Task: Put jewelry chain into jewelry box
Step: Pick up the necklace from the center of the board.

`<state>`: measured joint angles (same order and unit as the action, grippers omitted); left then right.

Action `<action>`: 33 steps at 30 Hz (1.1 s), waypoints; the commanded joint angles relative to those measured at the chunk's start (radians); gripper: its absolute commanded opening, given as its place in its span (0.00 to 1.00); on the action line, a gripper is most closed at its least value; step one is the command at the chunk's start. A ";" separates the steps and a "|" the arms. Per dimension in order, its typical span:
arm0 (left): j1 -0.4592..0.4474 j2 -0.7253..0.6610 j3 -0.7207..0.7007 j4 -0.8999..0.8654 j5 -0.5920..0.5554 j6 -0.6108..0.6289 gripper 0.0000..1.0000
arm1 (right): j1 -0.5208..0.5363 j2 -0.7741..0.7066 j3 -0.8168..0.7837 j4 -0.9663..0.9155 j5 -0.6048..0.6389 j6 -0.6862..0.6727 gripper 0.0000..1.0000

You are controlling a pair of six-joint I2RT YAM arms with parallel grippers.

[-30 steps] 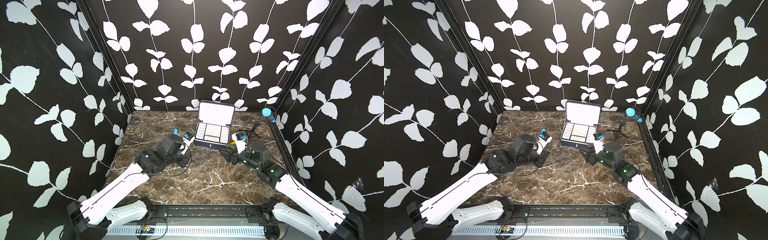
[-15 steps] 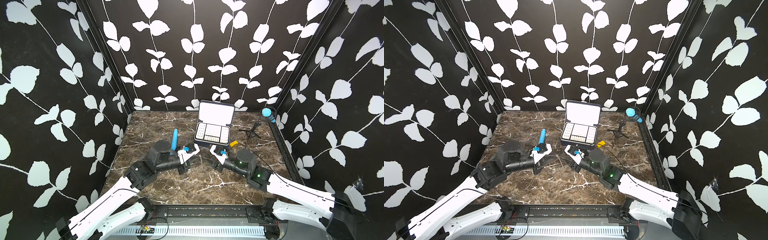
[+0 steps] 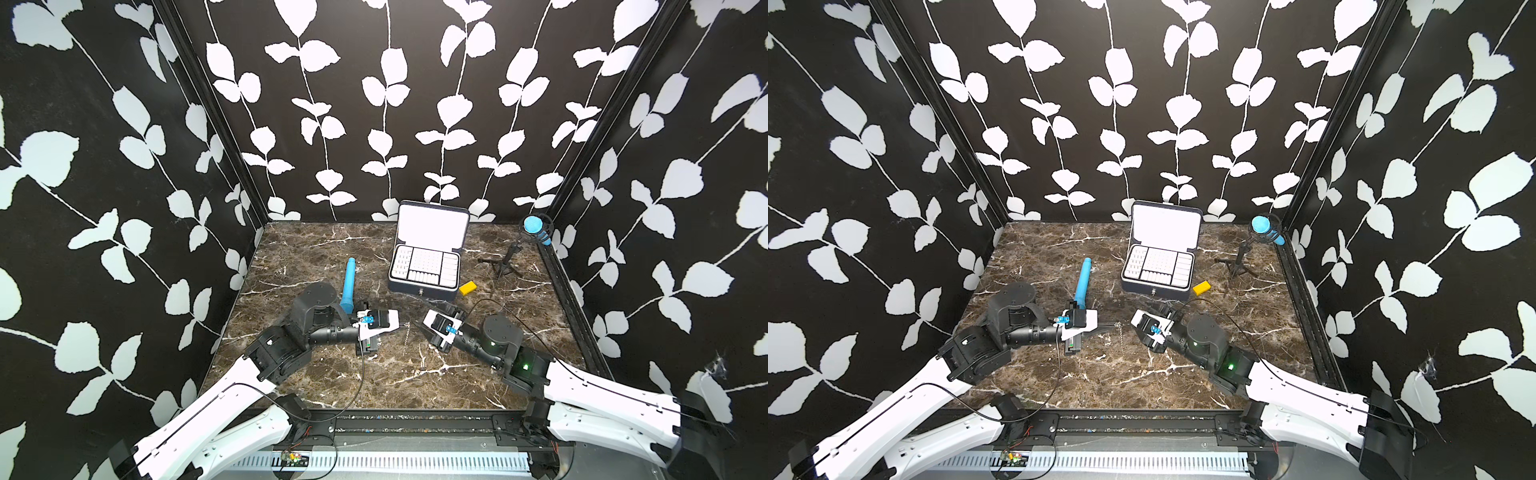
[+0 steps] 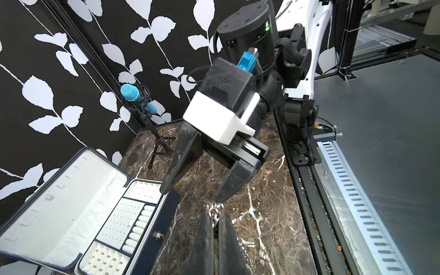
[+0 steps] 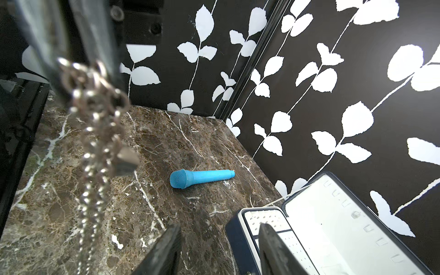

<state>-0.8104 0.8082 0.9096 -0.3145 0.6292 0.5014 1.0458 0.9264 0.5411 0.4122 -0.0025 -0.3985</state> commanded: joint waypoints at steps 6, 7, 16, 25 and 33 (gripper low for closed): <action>0.005 -0.002 -0.021 0.068 0.055 -0.016 0.00 | 0.094 0.032 -0.051 0.208 0.070 -0.048 0.53; 0.005 0.000 -0.018 0.069 0.055 -0.016 0.00 | 0.098 0.038 -0.050 0.218 0.070 -0.051 0.53; 0.004 0.006 -0.026 0.074 0.051 -0.024 0.00 | 0.106 0.034 -0.050 0.297 0.072 -0.019 0.53; 0.005 0.002 -0.029 0.074 0.038 -0.021 0.00 | 0.115 -0.010 -0.054 0.277 0.055 0.017 0.53; 0.005 -0.030 0.001 -0.006 0.051 0.030 0.00 | 0.096 -0.179 -0.004 -0.125 0.065 0.146 0.57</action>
<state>-0.8104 0.8062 0.8932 -0.2817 0.6621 0.5018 1.1507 0.8162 0.4984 0.4454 0.0528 -0.3367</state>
